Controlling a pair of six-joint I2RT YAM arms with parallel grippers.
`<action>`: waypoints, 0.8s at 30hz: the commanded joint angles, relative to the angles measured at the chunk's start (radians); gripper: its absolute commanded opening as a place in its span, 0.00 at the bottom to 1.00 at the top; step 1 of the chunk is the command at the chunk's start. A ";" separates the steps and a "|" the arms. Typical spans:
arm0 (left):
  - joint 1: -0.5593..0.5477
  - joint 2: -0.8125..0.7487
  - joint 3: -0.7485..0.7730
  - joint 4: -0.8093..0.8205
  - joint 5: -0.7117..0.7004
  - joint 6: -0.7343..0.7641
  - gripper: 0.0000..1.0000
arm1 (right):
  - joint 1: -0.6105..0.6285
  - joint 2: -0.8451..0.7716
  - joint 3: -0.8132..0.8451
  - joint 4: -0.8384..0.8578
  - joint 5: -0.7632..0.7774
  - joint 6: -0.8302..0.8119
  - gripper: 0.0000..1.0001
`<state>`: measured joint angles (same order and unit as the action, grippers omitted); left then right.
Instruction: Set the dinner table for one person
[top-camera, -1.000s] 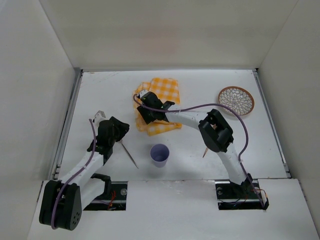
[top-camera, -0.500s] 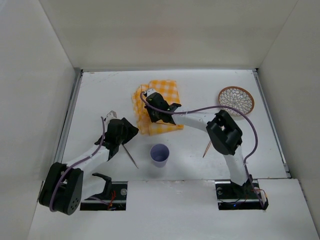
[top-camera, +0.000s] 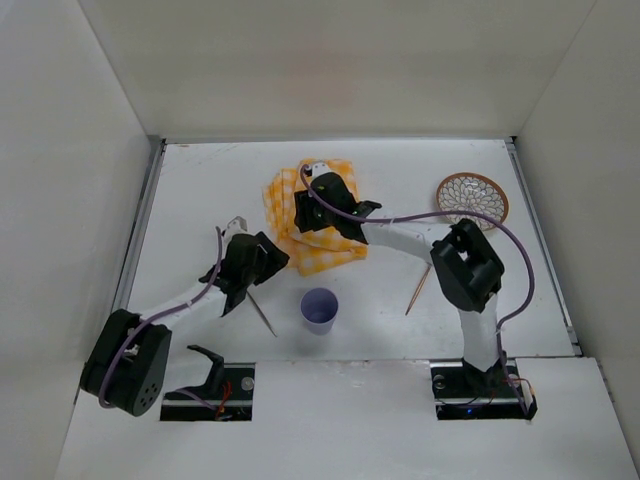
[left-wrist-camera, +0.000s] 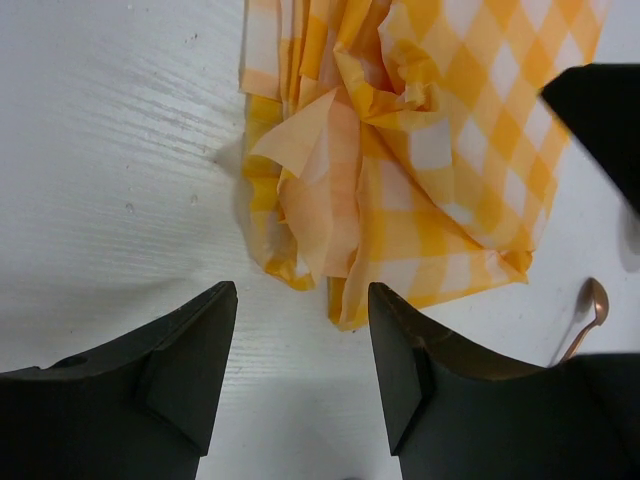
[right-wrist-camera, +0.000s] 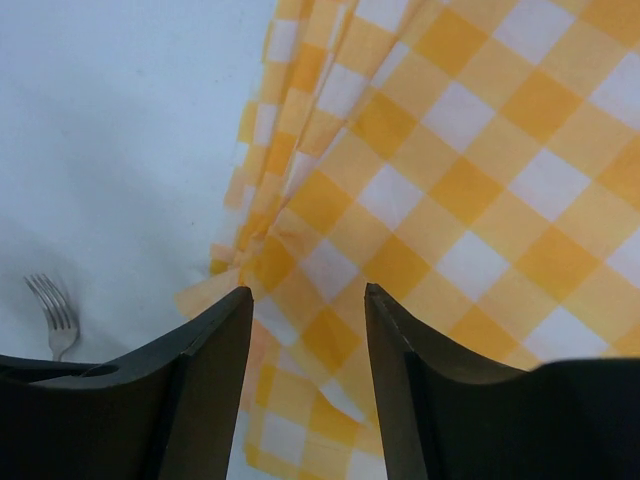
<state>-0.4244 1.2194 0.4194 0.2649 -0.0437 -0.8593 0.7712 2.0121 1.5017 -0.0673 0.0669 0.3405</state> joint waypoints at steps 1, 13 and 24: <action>-0.006 -0.040 0.008 -0.003 -0.012 -0.017 0.52 | 0.009 0.030 0.031 0.026 -0.021 -0.011 0.56; -0.037 0.000 0.009 0.010 -0.039 -0.023 0.52 | 0.066 0.114 0.144 -0.143 0.059 -0.123 0.63; -0.046 0.009 -0.004 0.010 -0.041 -0.027 0.52 | 0.086 0.209 0.276 -0.236 0.111 -0.132 0.44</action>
<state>-0.4595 1.2350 0.4168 0.2649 -0.0807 -0.8776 0.8455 2.1990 1.7229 -0.2672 0.1413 0.2146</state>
